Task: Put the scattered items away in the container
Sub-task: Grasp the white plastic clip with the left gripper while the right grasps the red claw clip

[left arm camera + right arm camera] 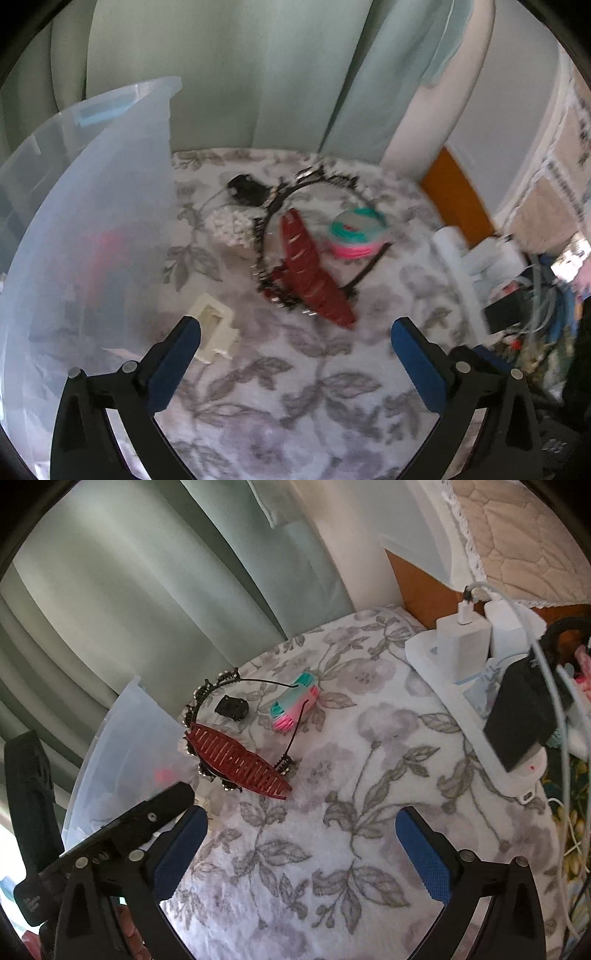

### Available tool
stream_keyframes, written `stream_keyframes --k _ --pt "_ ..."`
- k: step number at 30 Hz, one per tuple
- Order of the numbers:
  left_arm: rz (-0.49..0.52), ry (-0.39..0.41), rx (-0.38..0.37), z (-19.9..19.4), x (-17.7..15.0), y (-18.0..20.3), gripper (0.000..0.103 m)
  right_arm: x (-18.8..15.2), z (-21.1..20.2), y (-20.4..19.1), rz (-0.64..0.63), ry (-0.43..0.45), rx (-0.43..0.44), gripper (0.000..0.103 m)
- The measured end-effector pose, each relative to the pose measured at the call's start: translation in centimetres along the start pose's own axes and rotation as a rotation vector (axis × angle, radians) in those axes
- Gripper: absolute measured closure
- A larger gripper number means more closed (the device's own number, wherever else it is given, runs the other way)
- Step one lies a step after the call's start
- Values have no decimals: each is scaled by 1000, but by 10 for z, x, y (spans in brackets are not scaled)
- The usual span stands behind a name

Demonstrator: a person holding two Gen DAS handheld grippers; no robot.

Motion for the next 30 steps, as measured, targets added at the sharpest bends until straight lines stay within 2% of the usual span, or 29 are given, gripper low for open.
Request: stream_keyframes --k 3,5,10,12,14,16,19,22,26,30 --pt "-27 -19 10 8 -6 -6 1 0 8 -1 -11 -17 6 0" --pt "-17 1 36 10 -10 -5 1 0 11 -2 -18 -23 2 0" --pt "91 61 203 15 -19 4 3 -2 18 4 1 -40 23 0" --pt "134 85 284 19 -21 7 7 -5 22 6 5 -60 27 0" --pt "163 82 368 26 -23 9 7 -7 26 7 -2 -75 25 0" --pt "166 72 428 32 -24 9 8 -9 31 8 -5 -90 27 0" --pt "98 28 490 42 -24 3 7 -12 37 7 -14 -106 32 0" --pt "33 -8 511 50 -25 -4 7 -12 42 7 -19 -111 48 0" --pt "-16 -21 496 62 -21 -10 8 -10 47 6 -46 -134 55 0" --pt "-42 -33 449 73 -21 -16 21 -1 54 4 -76 -134 29 3"
Point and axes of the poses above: each gripper's, at about its wrist camera, not at the fingertips, and z roughly the way its jaws point, y to its right, x to its top, the point moved 4 cm from there along z, roughly the way its jaws point, and after that the axes turned 9 degrees about x, right-handed, at the moved point
